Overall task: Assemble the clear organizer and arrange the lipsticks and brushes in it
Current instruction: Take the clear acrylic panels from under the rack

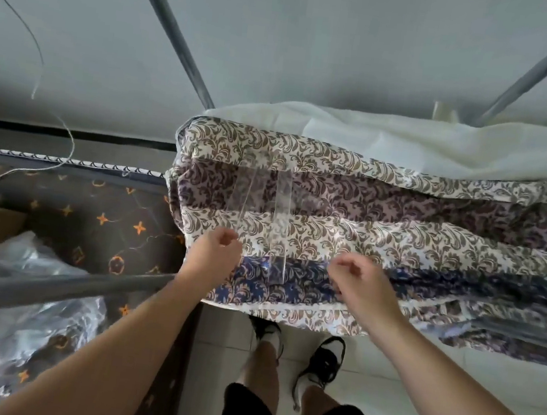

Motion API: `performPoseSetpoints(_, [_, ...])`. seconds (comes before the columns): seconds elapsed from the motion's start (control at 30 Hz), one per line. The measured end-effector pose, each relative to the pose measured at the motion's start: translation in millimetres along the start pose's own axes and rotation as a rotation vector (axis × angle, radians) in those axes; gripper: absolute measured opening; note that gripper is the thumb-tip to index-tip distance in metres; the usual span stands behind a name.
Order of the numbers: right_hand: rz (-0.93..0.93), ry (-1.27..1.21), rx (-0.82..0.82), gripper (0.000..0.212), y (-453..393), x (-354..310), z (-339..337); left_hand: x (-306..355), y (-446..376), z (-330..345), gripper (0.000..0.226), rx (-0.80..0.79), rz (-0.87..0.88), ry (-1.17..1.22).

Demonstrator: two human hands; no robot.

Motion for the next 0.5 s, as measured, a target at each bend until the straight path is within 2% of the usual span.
performPoseSetpoints(0.13, [-0.030,0.264,-0.045,0.046,-83,4,36,-5,-61,6,0.045,0.087,-0.037,-0.046])
performPoseSetpoints(0.27, [-0.160,0.568,-0.058,0.074,-159,13,56,-25,-97,20,0.071,0.131,-0.086,-0.055])
performPoseSetpoints(0.37, [-0.106,0.739,-0.102,0.095,-201,21,65,-31,-112,35,0.088,0.090,-0.114,-0.020])
performPoseSetpoints(0.43, [-0.080,0.847,-0.080,0.104,-218,24,73,-29,-120,42,0.097,0.072,-0.124,0.000])
performPoseSetpoints(0.5, [-0.079,0.924,-0.028,0.107,-225,25,83,-28,-128,47,0.098,0.081,-0.107,-0.079])
Point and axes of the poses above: each hand's wrist, its own y-axis away from the middle knuckle, its own z-axis out of the palm, x = y × z, the point moved 1 cm from there along -y, towards the middle knuckle, and after that the axes turned 9 degrees about -z, right-handed, at the moved point
